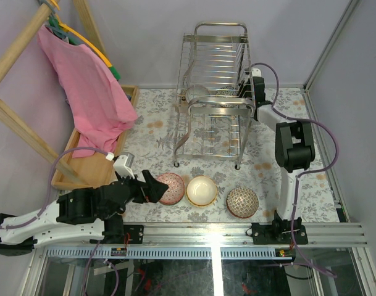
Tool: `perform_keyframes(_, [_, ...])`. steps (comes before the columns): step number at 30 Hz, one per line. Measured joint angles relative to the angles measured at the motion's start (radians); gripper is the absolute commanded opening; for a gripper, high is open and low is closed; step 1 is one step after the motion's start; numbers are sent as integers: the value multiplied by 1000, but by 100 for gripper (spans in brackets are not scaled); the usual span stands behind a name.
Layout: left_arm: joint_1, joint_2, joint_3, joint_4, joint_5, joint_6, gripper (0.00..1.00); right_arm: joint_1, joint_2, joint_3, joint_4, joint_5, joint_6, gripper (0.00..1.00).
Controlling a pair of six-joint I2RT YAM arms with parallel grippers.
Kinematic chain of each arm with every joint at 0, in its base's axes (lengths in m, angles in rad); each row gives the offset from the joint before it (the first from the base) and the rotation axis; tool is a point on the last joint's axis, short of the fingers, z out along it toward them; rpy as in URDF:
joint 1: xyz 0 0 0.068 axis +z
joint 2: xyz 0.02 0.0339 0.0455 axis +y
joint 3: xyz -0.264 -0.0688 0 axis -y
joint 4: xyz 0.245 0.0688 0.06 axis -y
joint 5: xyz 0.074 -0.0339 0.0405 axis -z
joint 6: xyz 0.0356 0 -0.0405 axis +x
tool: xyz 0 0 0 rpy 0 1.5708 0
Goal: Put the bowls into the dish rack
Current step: Adjust the bowl in the dish rack.
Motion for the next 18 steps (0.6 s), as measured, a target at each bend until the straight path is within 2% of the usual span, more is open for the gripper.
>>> perform_keyframes(5, [0,8,0,0,-8,0,100,14,-91,-244,301,56,-76,0])
perform_keyframes(10, [0,31,1,0,-16,1,100,34,-97,-360,566,96,-208,0])
perform_keyframes(18, [0,43,1,3,-34,13,100,93,-2,-371,986,124,-493,0])
